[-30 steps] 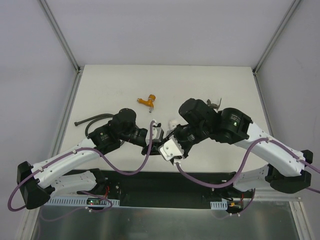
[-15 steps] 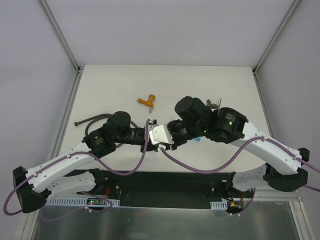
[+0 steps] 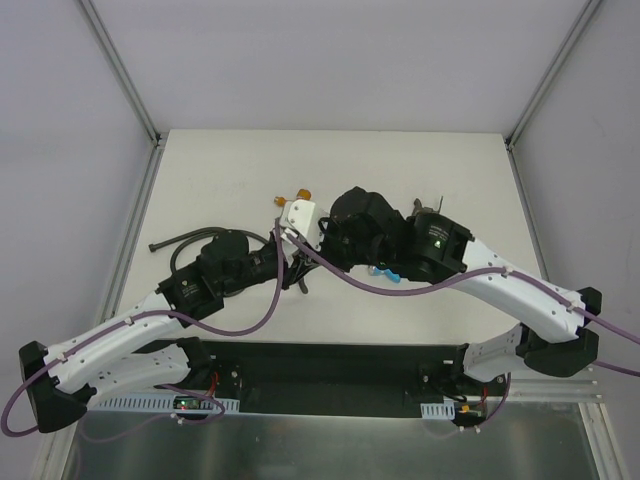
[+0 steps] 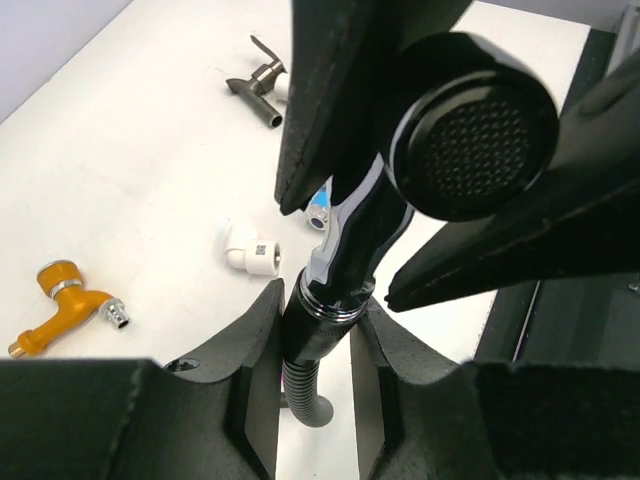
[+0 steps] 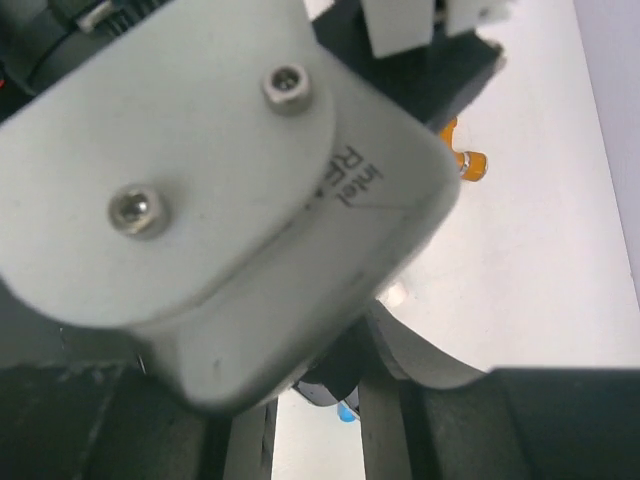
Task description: Install the water faucets
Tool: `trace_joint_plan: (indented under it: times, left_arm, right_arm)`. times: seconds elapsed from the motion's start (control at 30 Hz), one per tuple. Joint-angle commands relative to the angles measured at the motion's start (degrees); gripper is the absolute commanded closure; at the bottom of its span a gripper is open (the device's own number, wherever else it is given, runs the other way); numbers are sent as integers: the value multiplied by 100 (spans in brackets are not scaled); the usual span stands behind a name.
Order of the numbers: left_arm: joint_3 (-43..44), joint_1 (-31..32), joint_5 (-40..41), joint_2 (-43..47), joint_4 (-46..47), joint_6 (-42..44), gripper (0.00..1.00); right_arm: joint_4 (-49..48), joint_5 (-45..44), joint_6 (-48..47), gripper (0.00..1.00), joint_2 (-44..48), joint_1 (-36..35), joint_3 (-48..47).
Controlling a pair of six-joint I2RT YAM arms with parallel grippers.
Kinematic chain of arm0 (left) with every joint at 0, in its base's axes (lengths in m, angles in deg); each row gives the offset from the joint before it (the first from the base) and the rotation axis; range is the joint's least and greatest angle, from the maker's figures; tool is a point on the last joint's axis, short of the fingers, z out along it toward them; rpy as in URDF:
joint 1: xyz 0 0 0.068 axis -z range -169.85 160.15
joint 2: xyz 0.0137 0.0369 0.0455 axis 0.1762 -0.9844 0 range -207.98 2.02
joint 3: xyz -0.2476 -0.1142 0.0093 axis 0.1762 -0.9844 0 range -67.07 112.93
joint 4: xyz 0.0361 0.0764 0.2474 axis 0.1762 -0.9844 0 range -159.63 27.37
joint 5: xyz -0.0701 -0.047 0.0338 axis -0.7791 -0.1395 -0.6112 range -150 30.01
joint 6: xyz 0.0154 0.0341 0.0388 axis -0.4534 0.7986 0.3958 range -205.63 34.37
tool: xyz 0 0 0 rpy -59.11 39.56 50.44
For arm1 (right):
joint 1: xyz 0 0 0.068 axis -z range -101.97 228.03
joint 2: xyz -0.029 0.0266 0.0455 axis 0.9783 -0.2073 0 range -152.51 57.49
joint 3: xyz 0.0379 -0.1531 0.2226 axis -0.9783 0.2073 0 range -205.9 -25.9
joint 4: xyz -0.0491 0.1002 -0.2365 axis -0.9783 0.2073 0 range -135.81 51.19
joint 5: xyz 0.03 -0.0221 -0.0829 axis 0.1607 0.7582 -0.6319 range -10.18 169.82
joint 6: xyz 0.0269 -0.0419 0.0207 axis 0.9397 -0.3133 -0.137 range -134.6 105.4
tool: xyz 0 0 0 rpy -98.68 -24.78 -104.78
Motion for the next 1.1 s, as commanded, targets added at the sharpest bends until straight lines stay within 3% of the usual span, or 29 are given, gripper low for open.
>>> trace_joint_plan:
  times: [0.0,0.07,0.1,0.2,0.4,0.6,0.8,1.07]
  left_arm:
    - [49,69,1115,129,1130,553,100]
    - [49,77,957,129,1130,562,100]
    - [40,77,956,129,1148,571,100]
    - [23,69,535,129,1157,606,100]
    - [-12,69,-211,147,1183,685,100]
    - [-74,77,-1143,173,1271,738,100]
    - [-74,77,-1364,173,1262,747,100]
    - [-74,69,-1373,191,1288,729,100]
  right_arm:
    - [-30,-169,1511,90,-141,-91,39]
    - [-109,-64,1494,77,-9,-82,57]
    - [-136,-11,1459,62,43,-82,83]
    - [-224,121,1327,38,263,-73,109]
    - [-496,-37,836,9,1018,-38,337]
    - [-874,481,167,1,1810,417,874]
    - [-866,1421,114,1,2021,1025,1076]
    - [-866,2309,202,3,1723,1210,1287]
